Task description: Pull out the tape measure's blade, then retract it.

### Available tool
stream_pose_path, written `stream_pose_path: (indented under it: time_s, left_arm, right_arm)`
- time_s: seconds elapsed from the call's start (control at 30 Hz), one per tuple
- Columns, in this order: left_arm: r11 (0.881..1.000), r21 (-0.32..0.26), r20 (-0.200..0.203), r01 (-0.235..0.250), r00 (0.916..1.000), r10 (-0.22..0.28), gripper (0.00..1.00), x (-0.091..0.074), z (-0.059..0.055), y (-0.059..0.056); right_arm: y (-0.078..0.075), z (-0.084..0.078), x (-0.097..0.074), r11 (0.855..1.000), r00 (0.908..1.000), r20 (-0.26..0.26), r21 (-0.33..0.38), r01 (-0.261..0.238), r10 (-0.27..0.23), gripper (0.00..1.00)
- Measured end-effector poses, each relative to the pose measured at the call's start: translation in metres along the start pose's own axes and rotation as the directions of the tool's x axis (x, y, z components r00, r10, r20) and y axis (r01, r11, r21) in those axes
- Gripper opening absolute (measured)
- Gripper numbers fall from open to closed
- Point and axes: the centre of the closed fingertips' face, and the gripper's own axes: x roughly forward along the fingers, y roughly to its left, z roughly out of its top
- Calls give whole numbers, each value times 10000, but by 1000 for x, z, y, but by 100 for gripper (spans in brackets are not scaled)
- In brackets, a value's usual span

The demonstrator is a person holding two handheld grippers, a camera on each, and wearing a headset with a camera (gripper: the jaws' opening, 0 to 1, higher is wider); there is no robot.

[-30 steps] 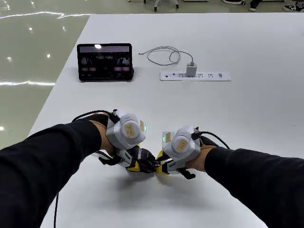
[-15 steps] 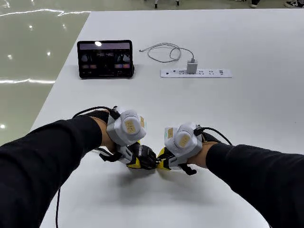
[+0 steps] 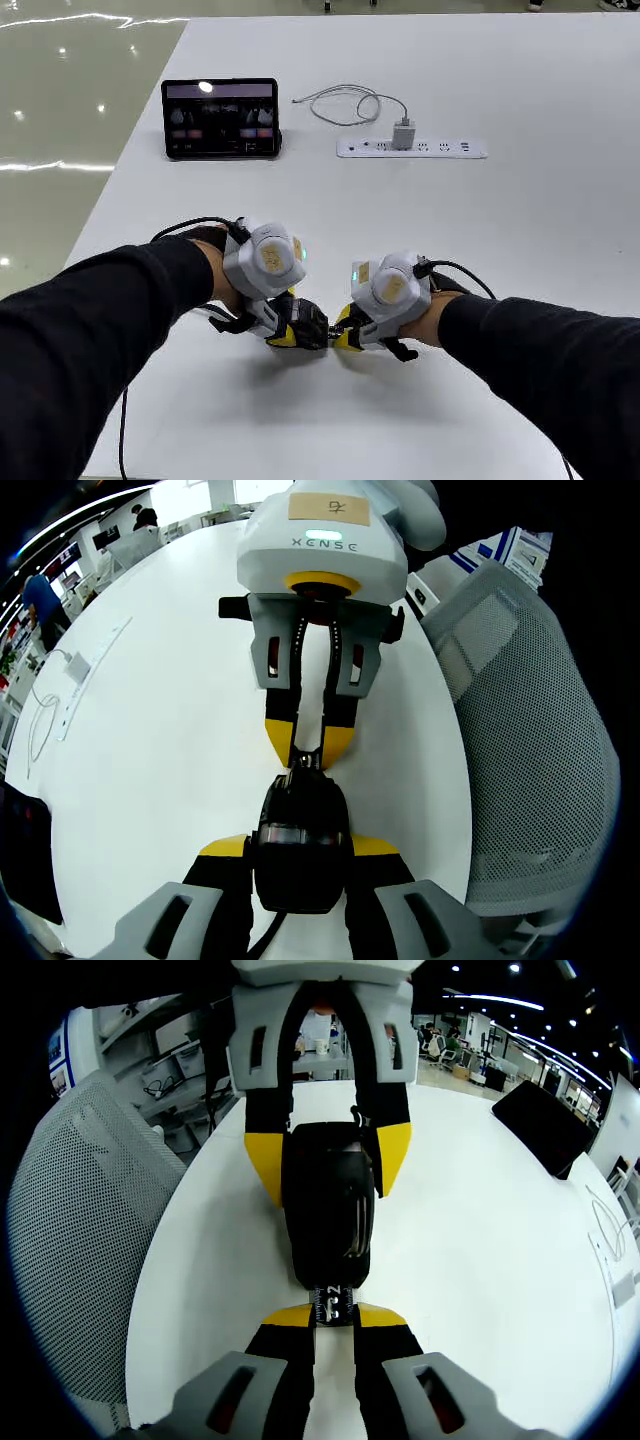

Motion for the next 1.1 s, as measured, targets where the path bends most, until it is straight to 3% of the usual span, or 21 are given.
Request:
stream_pose_path:
  time_s: [0.3,0.43,0.5,0.57,1.1]
  left_arm:
    - [10000,-3,26,-8,10000,8,31,0,0,0]
    - [10000,-37,18,-22,10000,22,31,0,0,0]
    - [10000,-25,-30,-37,10000,36,31,0,-1,0]
    - [10000,4,-89,-24,10000,24,31,0,-1,0]
    - [10000,-84,24,-32,10000,32,31,0,-1,1]
  right_arm:
    - [0,3,3,9997,9999,-164,243,-26,30,12]
    - [1,10,9,9996,10000,42,279,-38,37,14]
    - [0,8,9,9998,9998,-136,-191,114,-117,12]
    - [2,8,9,9998,10000,-11,206,11,-11,11]
    - [-2,-1,0,9993,9998,178,376,15,-22,10]
